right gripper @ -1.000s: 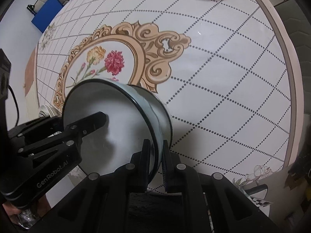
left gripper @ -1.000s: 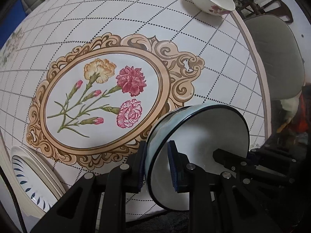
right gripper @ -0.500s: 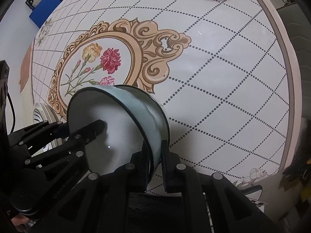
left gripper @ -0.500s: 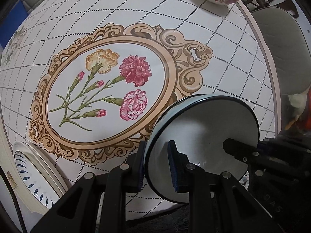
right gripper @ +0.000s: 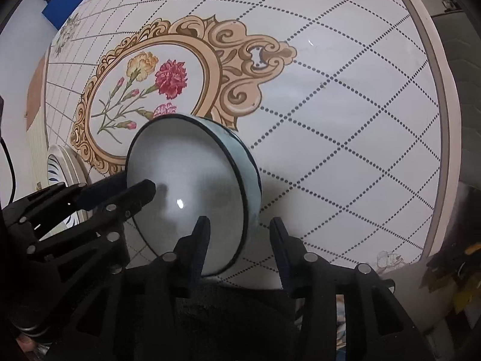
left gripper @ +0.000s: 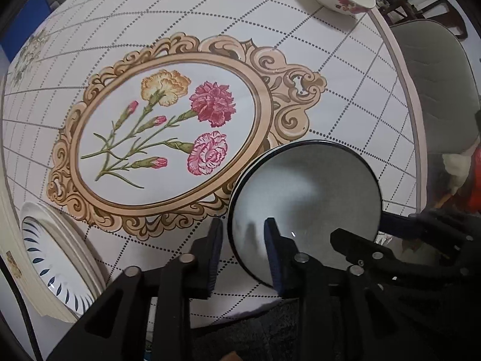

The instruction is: Organize plates and bowls

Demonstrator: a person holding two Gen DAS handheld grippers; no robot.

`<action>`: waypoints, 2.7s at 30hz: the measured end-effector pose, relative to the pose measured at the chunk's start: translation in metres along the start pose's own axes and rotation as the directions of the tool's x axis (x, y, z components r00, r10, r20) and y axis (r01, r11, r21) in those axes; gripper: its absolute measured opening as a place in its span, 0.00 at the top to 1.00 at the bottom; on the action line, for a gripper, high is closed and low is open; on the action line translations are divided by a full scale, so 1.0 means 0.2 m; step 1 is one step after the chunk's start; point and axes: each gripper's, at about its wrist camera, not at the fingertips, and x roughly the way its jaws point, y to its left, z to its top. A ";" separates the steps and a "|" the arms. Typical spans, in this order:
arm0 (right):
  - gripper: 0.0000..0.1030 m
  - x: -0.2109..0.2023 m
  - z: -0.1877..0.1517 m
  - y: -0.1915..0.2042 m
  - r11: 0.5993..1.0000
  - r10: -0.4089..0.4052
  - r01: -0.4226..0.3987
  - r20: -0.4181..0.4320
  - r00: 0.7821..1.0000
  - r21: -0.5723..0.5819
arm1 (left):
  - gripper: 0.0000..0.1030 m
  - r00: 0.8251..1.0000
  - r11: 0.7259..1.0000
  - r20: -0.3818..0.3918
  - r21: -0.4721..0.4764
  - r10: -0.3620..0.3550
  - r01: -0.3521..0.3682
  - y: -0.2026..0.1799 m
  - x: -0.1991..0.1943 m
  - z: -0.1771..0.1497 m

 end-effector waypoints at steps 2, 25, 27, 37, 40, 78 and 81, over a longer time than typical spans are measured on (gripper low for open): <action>0.33 -0.04 0.00 -0.03 1.000 -0.004 0.004 0.022 1.000 0.007 | 0.72 1.000 1.000 0.025 -0.001 0.011 -0.011 0.01 -0.07 0.00; 0.08 -0.47 1.07 -0.88 0.949 0.050 -0.139 0.301 0.952 0.282 | 0.06 0.980 0.995 0.195 0.095 0.021 -0.041 -0.37 -0.20 1.46; 0.20 -0.42 1.13 -0.92 0.942 0.098 -0.180 0.283 0.954 0.282 | 0.06 0.987 0.994 0.160 0.106 0.007 -0.025 -0.40 -0.14 1.54; 0.88 -0.21 1.31 -0.85 0.952 0.142 -0.191 0.206 0.968 0.241 | 0.77 0.999 0.987 0.004 0.153 -0.042 0.041 -0.49 0.13 1.69; 0.88 -0.21 1.32 -0.83 0.958 0.128 -0.176 0.210 0.969 0.228 | 0.84 0.999 0.987 0.028 0.159 -0.031 0.026 -0.52 0.12 1.66; 0.88 -0.15 -0.04 0.00 0.996 0.085 -0.085 0.125 0.988 -0.005 | 0.86 0.994 0.996 0.068 0.032 -0.083 0.081 0.03 -0.15 0.09; 0.88 -0.10 -0.05 0.04 0.999 0.042 -0.040 0.106 0.993 -0.023 | 0.85 0.996 0.997 0.049 0.023 -0.077 0.076 0.04 -0.09 0.07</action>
